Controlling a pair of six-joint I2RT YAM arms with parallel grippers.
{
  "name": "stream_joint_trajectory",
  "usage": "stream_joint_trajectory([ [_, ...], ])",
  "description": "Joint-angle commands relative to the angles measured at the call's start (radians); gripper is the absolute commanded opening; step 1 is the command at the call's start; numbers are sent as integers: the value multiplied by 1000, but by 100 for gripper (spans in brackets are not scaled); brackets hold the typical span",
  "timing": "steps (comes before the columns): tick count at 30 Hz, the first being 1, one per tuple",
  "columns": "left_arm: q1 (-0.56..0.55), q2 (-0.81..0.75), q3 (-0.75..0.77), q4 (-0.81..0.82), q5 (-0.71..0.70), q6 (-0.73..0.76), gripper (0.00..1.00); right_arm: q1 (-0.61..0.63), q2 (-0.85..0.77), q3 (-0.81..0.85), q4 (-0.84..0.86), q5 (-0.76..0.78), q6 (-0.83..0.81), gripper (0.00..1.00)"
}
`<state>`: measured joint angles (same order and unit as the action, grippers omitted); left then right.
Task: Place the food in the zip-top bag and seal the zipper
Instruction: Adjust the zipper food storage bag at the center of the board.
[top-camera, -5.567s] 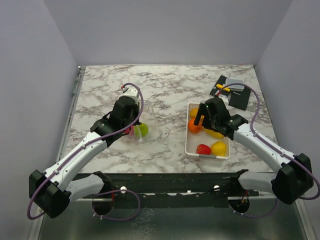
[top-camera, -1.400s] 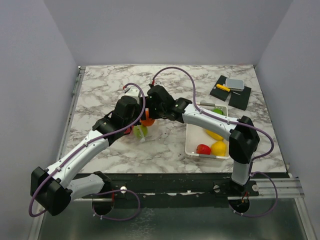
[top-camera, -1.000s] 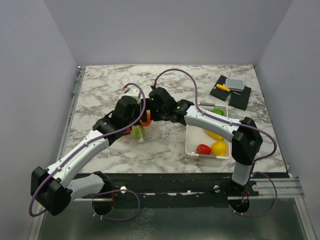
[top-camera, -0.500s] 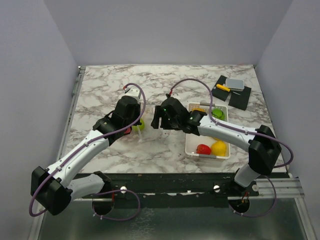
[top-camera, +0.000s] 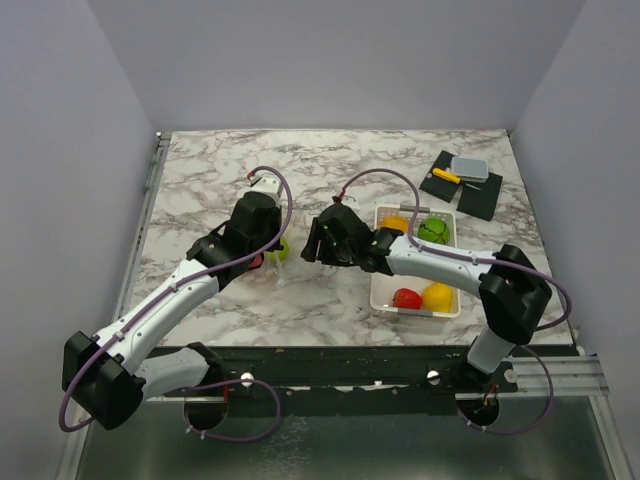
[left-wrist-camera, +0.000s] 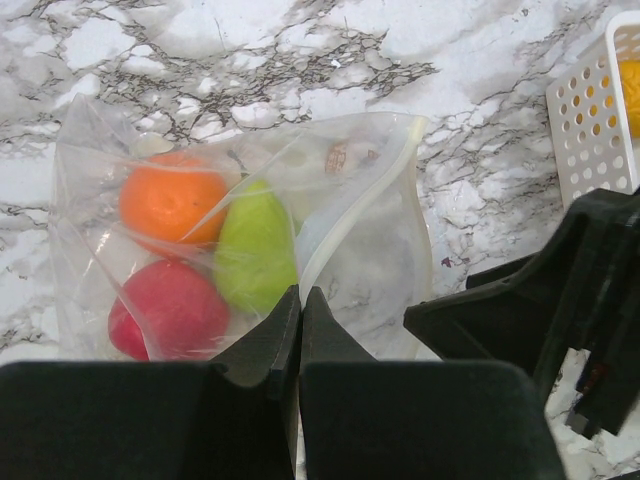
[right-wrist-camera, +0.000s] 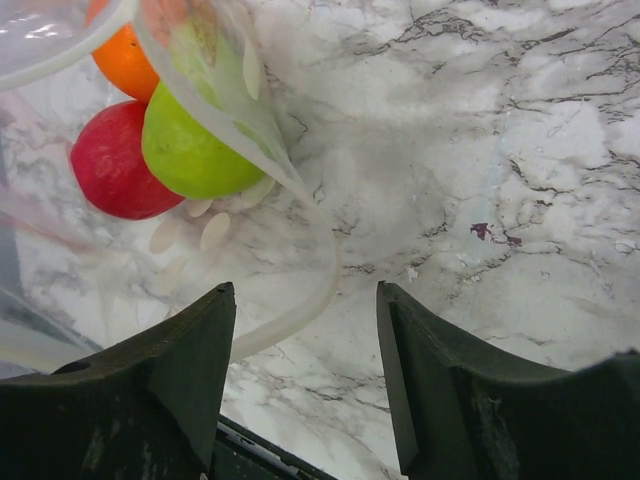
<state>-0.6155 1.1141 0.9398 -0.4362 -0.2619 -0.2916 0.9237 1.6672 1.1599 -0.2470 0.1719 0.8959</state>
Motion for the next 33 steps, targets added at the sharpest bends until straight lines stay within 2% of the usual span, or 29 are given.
stream_joint_trajectory([
  [1,0,1,-9,3,-8,5,0,9,63,3,53,-23,40,62],
  [9,0,1,-7,2,-7,6,0,7,130,9,93,-39,73,54],
  [12,0,-2,-7,2,-8,6,0,7,151,11,106,-47,77,49],
  [16,0,-2,-7,3,-8,6,0,7,161,9,118,-46,83,35],
  [22,0,-5,-7,1,-7,7,0,6,149,26,94,-26,68,4],
  [23,0,-7,-6,-2,-11,7,0,6,141,30,85,-16,63,1],
  [33,0,-69,48,-49,-32,-20,0,6,33,68,5,10,-41,1],
])
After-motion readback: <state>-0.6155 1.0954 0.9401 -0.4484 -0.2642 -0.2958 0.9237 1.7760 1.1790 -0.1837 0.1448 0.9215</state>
